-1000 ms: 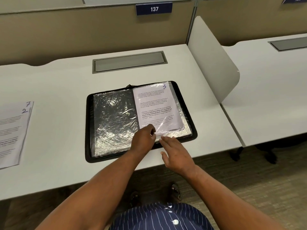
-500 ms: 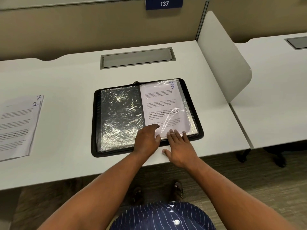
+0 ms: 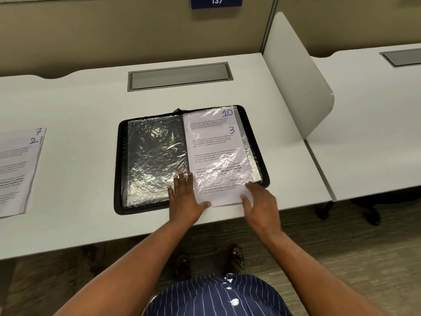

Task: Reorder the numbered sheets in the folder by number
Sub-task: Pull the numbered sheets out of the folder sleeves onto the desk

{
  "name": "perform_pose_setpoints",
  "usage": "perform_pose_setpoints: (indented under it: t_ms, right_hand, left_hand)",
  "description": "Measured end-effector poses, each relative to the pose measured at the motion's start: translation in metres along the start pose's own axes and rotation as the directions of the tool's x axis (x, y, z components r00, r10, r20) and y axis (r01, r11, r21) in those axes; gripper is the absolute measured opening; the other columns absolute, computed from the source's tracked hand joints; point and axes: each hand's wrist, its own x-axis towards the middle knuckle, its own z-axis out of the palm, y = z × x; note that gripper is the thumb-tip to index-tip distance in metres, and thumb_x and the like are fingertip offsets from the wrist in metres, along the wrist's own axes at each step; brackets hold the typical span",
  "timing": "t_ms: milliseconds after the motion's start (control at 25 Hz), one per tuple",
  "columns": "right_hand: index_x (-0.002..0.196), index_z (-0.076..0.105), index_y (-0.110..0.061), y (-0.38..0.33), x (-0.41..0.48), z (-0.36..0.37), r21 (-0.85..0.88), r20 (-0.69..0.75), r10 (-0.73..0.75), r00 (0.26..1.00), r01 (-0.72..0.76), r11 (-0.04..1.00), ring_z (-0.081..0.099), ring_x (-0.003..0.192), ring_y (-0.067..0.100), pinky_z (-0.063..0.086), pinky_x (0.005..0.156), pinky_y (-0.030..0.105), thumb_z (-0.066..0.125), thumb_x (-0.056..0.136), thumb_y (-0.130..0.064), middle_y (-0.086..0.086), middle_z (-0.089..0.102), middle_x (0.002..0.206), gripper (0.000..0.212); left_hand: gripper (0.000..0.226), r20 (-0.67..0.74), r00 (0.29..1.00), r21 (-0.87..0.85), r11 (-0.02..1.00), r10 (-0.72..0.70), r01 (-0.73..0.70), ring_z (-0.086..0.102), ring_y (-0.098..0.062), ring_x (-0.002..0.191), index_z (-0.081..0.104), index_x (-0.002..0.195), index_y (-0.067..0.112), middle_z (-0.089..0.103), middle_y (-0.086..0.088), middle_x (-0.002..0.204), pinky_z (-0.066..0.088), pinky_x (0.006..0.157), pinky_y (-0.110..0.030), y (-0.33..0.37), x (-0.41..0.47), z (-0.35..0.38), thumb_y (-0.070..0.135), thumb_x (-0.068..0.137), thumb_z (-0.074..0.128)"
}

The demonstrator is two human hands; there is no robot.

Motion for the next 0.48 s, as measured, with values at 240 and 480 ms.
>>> perform_pose_setpoints:
  t_ms: [240, 480]
  right_hand:
    - [0.130, 0.062, -0.016, 0.010, 0.024, -0.016, 0.347, 0.145, 0.433, 0.890, -0.456, 0.820, 0.064, 0.091, 0.010, 0.050, 0.075, 0.024, 0.067, 0.098, -0.019, -0.007, 0.069, 0.100, 0.033]
    - [0.106, 0.072, -0.018, 0.035, 0.016, -0.016, 0.426, 0.284, 0.494, 0.822, -0.570, 0.703, 0.072, 0.087, 0.019, 0.063, 0.078, 0.038, 0.079, 0.087, -0.015, 0.002, 0.075, 0.100, 0.021]
  left_hand:
    - [0.129, 0.045, 0.998, -0.037, 0.999, -0.032, 0.034, -0.019, -0.023, 0.154, -0.008, 0.161, 0.024, -0.015, -0.005, 0.169, -0.008, 0.125, -0.049, -0.007, -0.016, 0.002, 0.065, 0.072, 0.077]
    - [0.080, -0.121, 0.978, -0.269, 0.954, -0.169, 0.132, 0.039, -0.025, 0.141, 0.042, 0.150, 0.020, 0.045, -0.005, 0.152, 0.033, 0.117, -0.045, -0.009, -0.041, 0.004, 0.057, 0.086, 0.071]
